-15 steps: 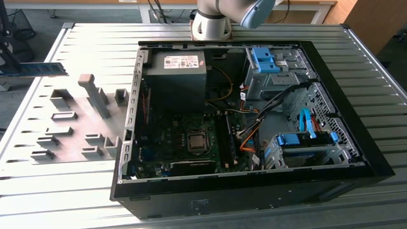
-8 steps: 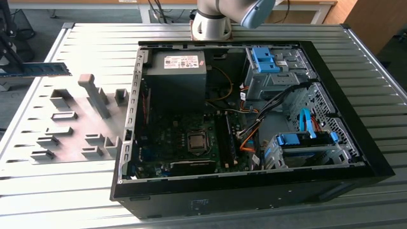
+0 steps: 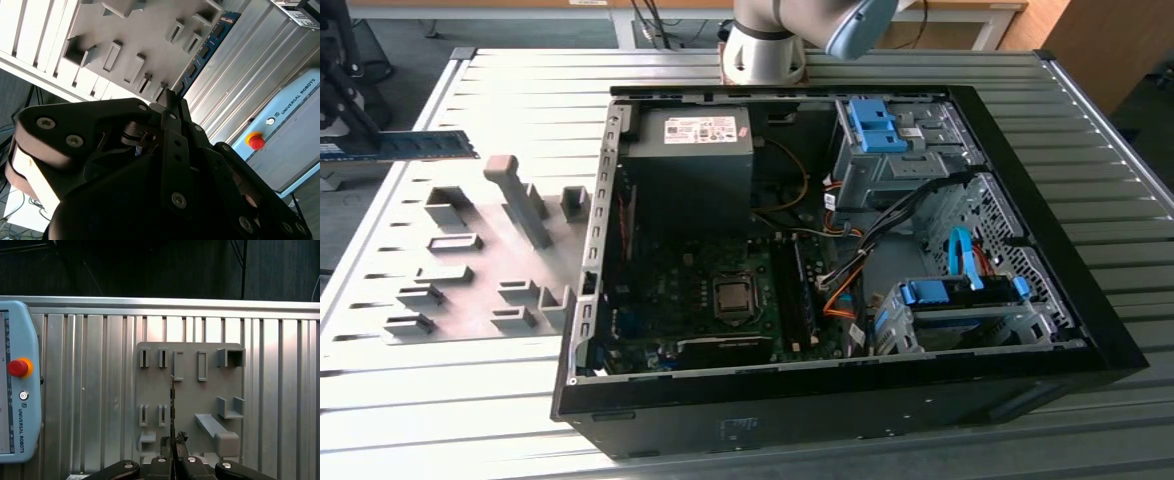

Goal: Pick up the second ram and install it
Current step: 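Pick up the second ram and move it above second insertion slot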

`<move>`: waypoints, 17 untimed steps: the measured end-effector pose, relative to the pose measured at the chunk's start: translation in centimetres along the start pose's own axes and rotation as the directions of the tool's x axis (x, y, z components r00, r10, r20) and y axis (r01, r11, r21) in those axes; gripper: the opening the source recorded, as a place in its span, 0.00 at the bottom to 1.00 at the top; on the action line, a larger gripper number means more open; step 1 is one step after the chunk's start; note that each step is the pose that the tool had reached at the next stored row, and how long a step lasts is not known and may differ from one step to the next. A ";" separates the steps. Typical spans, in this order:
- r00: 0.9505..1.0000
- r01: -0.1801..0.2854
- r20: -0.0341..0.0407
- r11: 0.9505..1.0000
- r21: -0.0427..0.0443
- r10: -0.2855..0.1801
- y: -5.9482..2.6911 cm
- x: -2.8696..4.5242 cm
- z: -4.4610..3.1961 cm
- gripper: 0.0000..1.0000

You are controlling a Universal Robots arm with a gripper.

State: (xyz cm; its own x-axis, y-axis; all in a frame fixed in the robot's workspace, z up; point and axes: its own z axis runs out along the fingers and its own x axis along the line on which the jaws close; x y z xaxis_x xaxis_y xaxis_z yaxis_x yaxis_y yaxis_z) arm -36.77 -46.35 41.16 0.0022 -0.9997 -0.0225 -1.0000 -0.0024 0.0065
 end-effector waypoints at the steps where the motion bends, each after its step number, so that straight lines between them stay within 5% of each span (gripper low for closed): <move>1: 1.000 0.000 0.000 1.000 0.000 0.000 -0.10 0.00 0.00 0.14; 17: 1.000 0.000 0.000 1.000 0.000 0.000 -1.54 0.00 -0.01 0.14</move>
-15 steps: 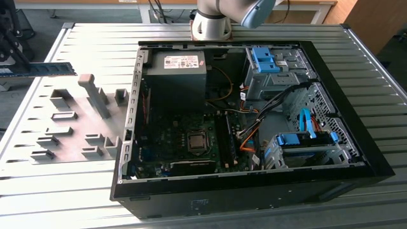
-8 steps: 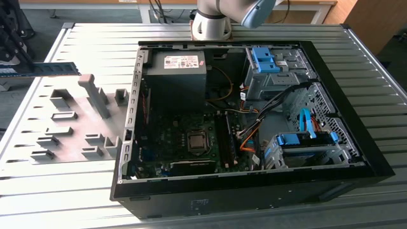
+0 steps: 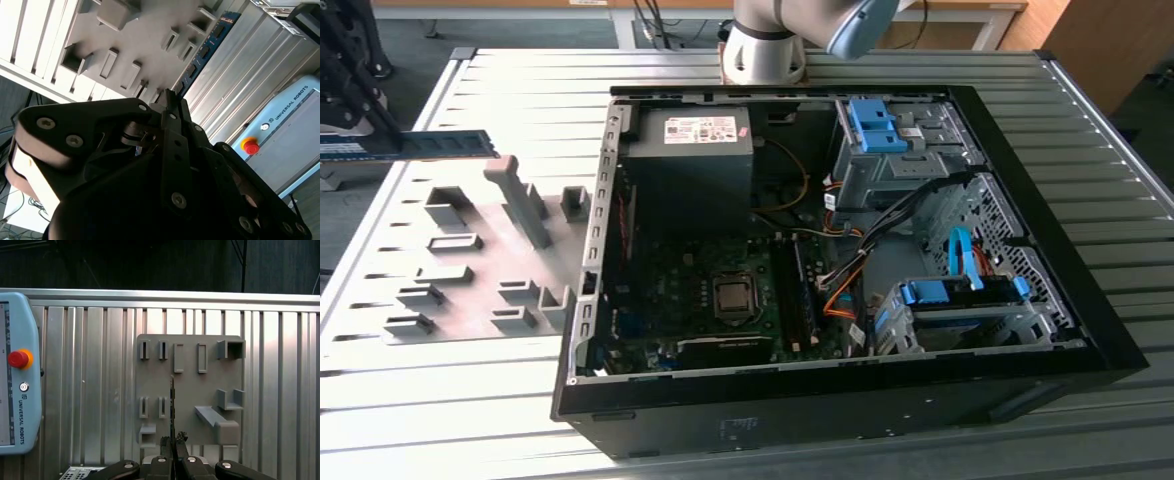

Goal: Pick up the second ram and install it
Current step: 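Pick up the second ram and move it above second insertion slot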

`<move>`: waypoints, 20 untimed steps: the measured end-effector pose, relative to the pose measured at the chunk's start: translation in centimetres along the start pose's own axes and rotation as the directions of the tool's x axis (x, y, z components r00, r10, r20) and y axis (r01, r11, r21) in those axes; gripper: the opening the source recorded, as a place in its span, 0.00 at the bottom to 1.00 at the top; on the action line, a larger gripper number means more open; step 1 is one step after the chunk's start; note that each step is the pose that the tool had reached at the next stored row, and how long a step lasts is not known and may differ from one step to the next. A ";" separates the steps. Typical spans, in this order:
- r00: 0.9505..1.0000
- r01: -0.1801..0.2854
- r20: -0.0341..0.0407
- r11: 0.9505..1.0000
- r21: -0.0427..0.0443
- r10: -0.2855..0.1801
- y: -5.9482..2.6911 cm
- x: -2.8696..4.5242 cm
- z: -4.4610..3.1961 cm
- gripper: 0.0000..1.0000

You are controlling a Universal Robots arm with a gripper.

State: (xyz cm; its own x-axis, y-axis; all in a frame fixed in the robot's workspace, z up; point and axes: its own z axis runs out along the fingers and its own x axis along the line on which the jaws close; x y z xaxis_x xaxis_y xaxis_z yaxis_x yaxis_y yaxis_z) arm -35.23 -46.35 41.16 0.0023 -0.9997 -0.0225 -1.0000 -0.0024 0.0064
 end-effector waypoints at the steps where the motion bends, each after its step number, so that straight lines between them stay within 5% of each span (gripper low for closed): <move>1: 1.000 0.000 0.000 1.000 0.000 0.000 -0.10 0.00 0.00 0.14; 20: 1.000 0.000 0.000 1.000 0.000 0.000 -2.31 0.00 -0.01 0.14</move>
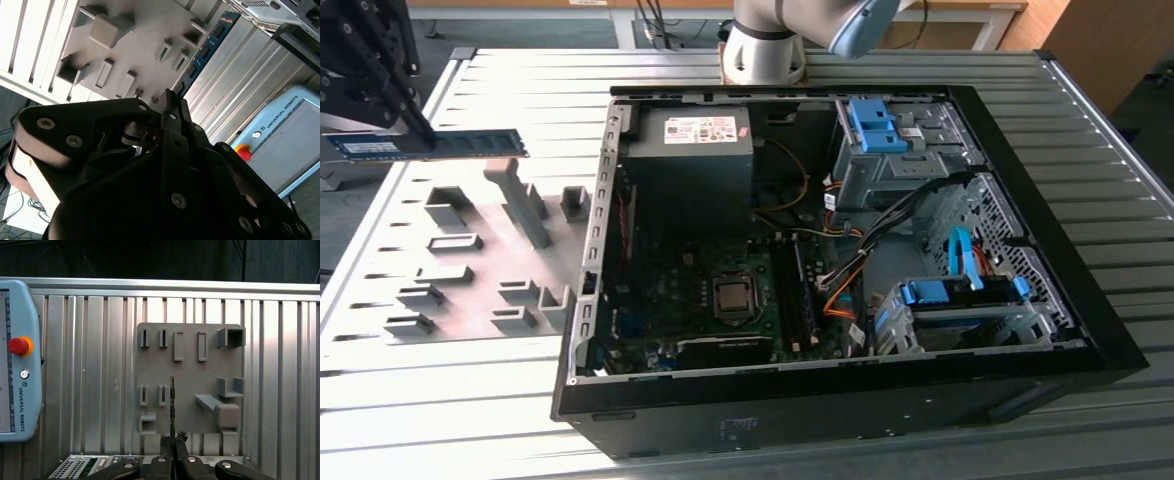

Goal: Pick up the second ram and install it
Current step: 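Pick up the second ram and move it above second insertion slot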

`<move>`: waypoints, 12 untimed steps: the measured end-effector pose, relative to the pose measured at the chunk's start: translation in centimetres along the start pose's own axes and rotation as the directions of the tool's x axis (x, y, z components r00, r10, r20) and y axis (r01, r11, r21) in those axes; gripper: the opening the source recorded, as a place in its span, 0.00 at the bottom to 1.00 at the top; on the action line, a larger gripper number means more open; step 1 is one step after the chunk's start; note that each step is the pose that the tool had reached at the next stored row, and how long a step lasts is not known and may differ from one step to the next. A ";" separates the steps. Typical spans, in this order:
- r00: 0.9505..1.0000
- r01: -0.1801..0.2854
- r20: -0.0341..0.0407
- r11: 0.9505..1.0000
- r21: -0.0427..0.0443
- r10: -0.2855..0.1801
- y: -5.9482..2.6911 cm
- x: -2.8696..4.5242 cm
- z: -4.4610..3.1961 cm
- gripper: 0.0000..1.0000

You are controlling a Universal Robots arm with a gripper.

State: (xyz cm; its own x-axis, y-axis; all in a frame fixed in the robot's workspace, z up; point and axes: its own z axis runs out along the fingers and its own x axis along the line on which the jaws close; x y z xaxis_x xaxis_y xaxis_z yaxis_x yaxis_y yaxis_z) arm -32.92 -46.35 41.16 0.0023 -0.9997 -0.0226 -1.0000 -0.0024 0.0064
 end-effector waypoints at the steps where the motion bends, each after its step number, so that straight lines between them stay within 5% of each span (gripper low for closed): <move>1: 1.000 0.000 0.000 1.000 0.000 0.000 -0.14 0.00 -0.01 0.14; 12: 1.000 0.000 0.000 1.000 0.000 0.000 -1.60 0.00 -0.01 0.14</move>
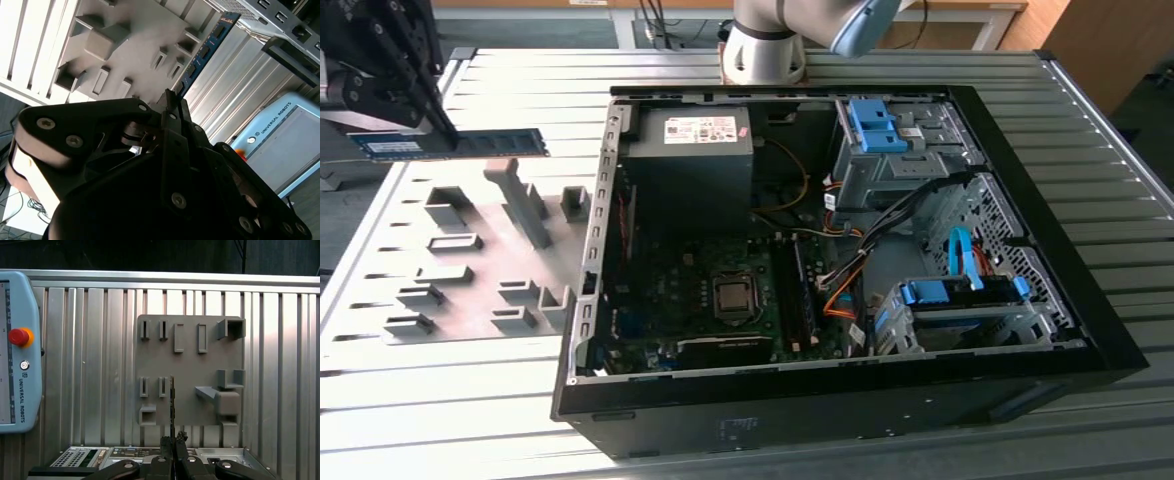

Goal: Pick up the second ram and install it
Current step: 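Pick up the second ram and move it above second insertion slot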

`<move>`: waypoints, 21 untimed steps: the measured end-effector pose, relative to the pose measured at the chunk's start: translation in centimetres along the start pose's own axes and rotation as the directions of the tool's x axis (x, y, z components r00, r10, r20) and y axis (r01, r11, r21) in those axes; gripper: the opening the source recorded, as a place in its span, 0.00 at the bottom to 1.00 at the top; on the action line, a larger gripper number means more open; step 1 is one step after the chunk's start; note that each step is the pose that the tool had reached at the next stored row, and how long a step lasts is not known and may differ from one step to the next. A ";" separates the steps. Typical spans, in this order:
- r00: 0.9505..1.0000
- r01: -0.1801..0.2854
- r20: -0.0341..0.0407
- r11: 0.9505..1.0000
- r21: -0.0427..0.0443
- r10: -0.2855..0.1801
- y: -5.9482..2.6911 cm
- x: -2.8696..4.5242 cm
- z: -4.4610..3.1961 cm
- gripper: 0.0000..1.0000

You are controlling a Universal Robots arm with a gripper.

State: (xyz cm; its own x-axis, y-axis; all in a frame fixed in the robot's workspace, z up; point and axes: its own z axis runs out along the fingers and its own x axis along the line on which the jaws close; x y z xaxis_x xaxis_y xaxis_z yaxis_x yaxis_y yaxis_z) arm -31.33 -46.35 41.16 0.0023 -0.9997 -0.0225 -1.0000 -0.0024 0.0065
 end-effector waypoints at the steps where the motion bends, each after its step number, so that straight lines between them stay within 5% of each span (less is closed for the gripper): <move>1: 1.000 0.000 0.000 1.000 0.000 0.000 -0.13 0.00 0.00 0.14; 21: 1.000 0.000 0.000 1.000 0.000 0.000 -2.92 0.00 -0.02 0.14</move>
State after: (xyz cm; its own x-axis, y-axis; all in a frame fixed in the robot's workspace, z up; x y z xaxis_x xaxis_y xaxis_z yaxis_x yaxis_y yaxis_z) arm -28.41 -46.34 41.16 0.0023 -0.9997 -0.0225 -1.0000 -0.0024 0.0065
